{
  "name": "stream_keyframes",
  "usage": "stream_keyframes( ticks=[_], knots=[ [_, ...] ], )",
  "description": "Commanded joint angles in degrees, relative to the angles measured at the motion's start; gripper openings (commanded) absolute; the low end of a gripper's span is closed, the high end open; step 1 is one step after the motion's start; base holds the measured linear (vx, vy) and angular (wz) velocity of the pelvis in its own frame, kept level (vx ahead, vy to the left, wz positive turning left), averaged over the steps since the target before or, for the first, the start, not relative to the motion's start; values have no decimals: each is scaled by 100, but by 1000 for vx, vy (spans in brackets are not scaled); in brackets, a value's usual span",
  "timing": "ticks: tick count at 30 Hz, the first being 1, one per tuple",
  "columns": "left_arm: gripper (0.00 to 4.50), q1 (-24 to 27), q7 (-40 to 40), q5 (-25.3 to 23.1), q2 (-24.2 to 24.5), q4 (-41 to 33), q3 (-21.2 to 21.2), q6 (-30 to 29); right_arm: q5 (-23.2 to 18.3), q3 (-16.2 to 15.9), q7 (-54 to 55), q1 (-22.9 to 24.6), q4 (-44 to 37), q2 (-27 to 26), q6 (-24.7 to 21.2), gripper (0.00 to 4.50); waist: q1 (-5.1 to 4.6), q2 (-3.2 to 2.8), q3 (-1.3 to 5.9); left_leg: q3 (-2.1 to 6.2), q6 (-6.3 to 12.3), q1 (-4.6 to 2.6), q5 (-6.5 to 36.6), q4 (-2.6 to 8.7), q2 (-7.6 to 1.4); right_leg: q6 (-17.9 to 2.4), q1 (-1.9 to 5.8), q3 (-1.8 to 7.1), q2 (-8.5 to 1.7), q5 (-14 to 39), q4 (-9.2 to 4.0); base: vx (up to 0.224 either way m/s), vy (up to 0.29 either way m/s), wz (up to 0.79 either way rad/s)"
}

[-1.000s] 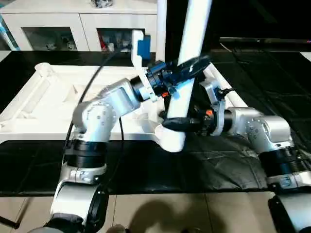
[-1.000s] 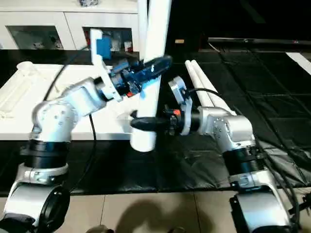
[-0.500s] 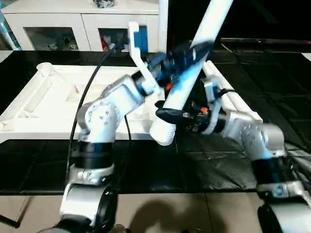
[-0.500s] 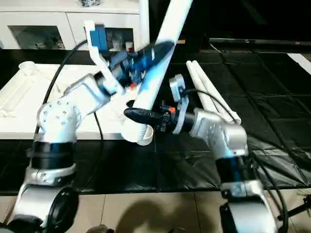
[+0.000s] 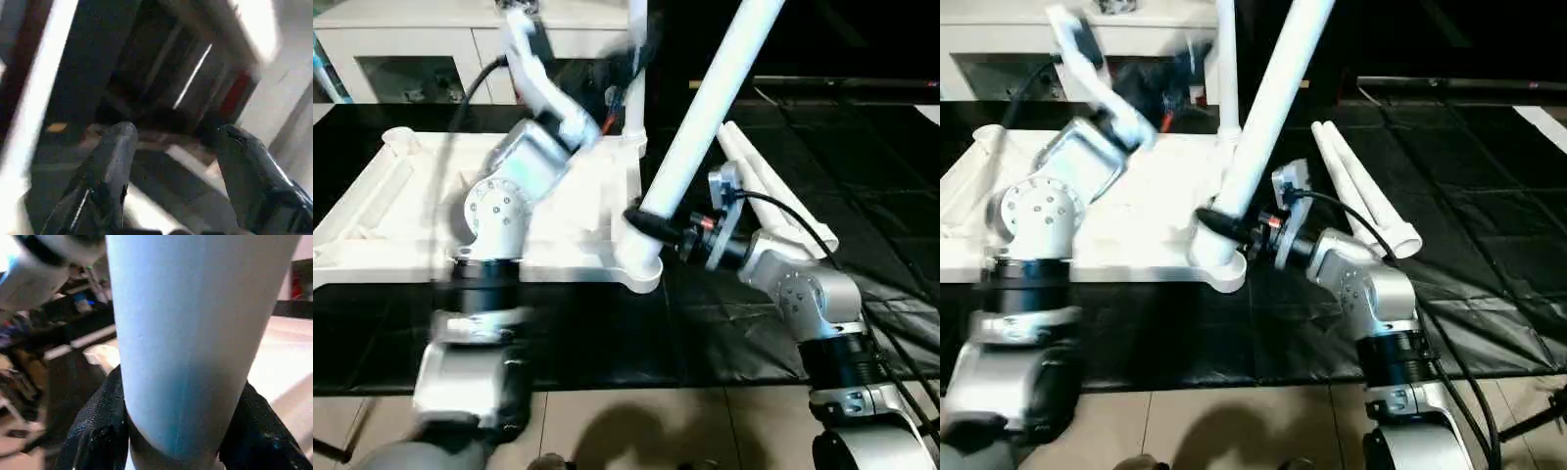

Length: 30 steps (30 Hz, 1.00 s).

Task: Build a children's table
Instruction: Pick table leg

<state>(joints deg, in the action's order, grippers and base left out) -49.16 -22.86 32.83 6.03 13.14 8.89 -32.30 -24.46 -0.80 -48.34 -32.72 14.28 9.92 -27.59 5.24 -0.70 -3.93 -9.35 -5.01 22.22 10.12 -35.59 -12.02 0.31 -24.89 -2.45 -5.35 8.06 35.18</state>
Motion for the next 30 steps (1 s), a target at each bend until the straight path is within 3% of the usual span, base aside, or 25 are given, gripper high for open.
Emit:
stream_keyframes(
  ticks=[1,3,6,9,15,18,20,22,24,25,27,29,30],
  knots=[
    [293,6,-96,-189,-25,-305,-409,-78,203,-161,105,-15,-1,19,167,193,-15,0,552,-66,51,-84,785,402,20,-1147,397,80,-96,973,-315,0,0,0],
    [293,52,-188,-217,-47,-495,-633,-113,305,-211,183,-4,50,18,243,193,-13,-1,554,-69,94,-63,685,399,22,-1288,414,78,-100,707,-287,0,0,0],
    [293,39,-208,-130,-135,-681,-791,-235,406,-229,351,-19,205,14,352,193,-23,15,537,-87,119,-52,809,392,38,-1348,423,83,-105,803,-308,0,0,0],
    [293,56,-363,-177,-123,-771,-944,-178,470,-221,426,-11,278,0,449,193,-55,26,511,-84,73,-38,1031,408,55,-1158,432,80,-110,1351,-367,0,0,0],
    [293,104,-455,-422,14,-575,-904,56,687,-155,695,17,436,-30,700,193,-110,35,510,-78,47,-53,1095,412,56,-1012,396,77,-90,1599,-397,0,0,0],
    [293,66,-433,-888,466,-34,-880,416,779,30,1211,26,573,-36,722,193,-123,40,509,-76,34,-55,1112,418,71,-961,389,73,-77,1678,-422,0,0,0],
    [293,84,-604,-1172,823,258,-988,599,812,118,1377,70,638,-14,743,192,-167,7,514,-66,-52,-68,1197,432,81,-836,387,72,-72,1762,-412,0,0,0],
    [293,150,-923,-1342,1142,485,-1111,675,827,202,1472,153,657,-4,789,191,-191,-11,514,-56,-90,-67,1200,440,77,-847,380,77,-74,1704,-399,0,0,0],
    [293,252,-1360,-1635,1489,670,-1443,850,807,294,1571,222,648,-14,760,191,-193,-39,522,-54,-107,-82,1185,447,66,-899,370,81,-77,1580,-386,0,0,0],
    [293,400,-1896,-1865,1802,791,-1815,1018,801,355,1636,289,633,-13,781,191,-181,-67,524,-45,-105,-95,1168,451,56,-1019,367,83,-92,1390,-371,0,0,0],
    [293,504,-2297,-1998,1997,867,-2062,1157,790,387,1685,334,625,-9,779,191,-196,-72,526,-54,-92,-85,1140,455,52,-1120,369,92,-84,1190,-338,0,0,0],
    [293,641,-3086,-2389,2369,1233,-2657,1540,803,392,1771,454,600,12,897,191,-191,-111,541,-58,-85,-99,1072,446,56,-1227,371,98,-88,937,-322,0,0,0],
    [293,641,-3086,-2389,2369,1233,-2657,1540,803,392,1771,454,600,12,897,191,-188,-108,541,-65,-72,-100,1105,446,62,-1222,365,101,-88,951,-332,0,0,0]
  ],
)
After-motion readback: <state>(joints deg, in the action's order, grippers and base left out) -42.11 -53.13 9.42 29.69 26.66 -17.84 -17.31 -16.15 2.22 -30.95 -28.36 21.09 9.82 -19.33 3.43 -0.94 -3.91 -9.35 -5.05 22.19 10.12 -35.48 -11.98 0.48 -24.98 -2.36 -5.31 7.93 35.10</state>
